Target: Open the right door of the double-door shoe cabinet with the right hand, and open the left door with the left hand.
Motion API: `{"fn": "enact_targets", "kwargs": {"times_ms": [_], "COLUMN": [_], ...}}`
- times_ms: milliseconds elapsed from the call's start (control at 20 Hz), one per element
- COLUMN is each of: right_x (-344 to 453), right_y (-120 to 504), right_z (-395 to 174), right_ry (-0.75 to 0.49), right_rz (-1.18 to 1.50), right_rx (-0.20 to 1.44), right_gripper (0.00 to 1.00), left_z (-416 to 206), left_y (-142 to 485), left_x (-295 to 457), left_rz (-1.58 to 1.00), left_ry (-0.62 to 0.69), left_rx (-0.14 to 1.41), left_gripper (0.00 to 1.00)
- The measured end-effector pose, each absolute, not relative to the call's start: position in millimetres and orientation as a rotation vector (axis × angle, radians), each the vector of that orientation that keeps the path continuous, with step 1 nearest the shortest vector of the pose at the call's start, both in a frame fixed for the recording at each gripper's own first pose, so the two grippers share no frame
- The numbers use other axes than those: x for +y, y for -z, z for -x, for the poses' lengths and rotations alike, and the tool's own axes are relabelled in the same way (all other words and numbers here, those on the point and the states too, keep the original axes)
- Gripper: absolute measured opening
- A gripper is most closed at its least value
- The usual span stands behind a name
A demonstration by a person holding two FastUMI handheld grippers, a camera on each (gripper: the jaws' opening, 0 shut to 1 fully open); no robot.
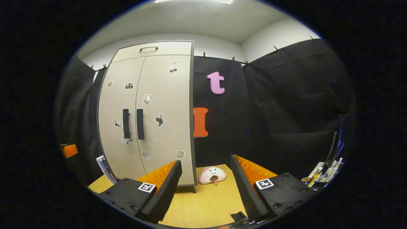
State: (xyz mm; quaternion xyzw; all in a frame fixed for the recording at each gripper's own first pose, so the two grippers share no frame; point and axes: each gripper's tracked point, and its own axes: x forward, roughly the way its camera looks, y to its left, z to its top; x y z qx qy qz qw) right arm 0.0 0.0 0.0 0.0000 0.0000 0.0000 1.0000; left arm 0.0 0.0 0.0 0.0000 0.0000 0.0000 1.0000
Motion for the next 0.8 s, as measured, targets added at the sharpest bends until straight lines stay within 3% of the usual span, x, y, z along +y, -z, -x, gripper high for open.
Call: {"fn": "enact_targets", "kwargs": {"times_ms": [150,200,450,500,550,650,800], "right_x": [4,5,7,7,6,6,12], "right_y": [-2,-3,-6,-6,-7,-8,-7], "right_z": [2,3,3,5,5,7,7], "right_ry": [-0.011,-0.012,-0.018,-0.017,-0.014,-0.012,-0.026], "right_rz": [-0.002,-0.006,-0.003,-0.004,-0.007,-0.007,-0.008], "right_rx": [-0.003,-0.005,-0.010,-0.009,-0.011,-0.016,-0.015], "right_gripper": [0.94,0.98,0.98,0.94,0.98,0.98,0.98], "left_z": [3,4,6,6,6,8,7], "left_y": [-3,-5,-10,-11,-12,-14,-12], "left_x": [-2,-2,-4,-5,-5,-1,1], "left_rz": [-0.012,-0.016,-0.019,-0.021,-0.023,-0.019,-0.009], "left_ry": [0.005,0.005,0.004,0.007,0.007,-0.011,-0.014], "left_rx": [-0.005,-0.007,-0.015,-0.017,-0.020,-0.027,-0.018], "left_gripper": [0.95,0.92,0.95,0.95,0.95,0.92,0.95]}}
